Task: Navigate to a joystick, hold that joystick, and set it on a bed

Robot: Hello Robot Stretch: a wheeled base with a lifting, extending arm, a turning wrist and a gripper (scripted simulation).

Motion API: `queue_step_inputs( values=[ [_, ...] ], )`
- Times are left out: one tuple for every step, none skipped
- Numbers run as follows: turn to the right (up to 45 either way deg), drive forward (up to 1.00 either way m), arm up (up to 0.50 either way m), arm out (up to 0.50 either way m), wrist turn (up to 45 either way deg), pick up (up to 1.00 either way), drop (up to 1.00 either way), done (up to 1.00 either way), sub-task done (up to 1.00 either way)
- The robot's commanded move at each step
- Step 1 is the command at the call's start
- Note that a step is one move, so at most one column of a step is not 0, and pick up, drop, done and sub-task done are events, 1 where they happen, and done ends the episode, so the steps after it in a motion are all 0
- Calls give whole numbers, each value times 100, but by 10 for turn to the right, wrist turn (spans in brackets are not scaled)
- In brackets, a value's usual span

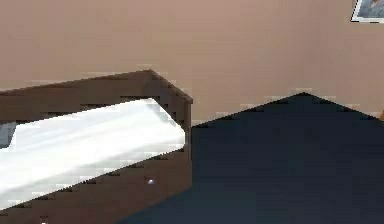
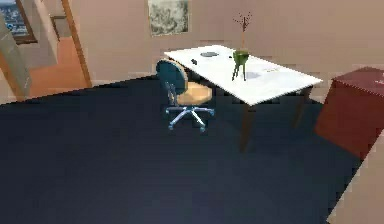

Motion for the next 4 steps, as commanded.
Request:
queue_step_inputs(
  values=[
    [450, 0, 0, 0, 0, 0, 0, 0, 0],
    [450, 0, 0, 0, 0, 0, 0, 0, 0],
    [270, 0, 0, 0, 0, 0, 0, 0, 0],
    [0, 100, 0, 0, 0, 0, 0, 0, 0]
  ],
)
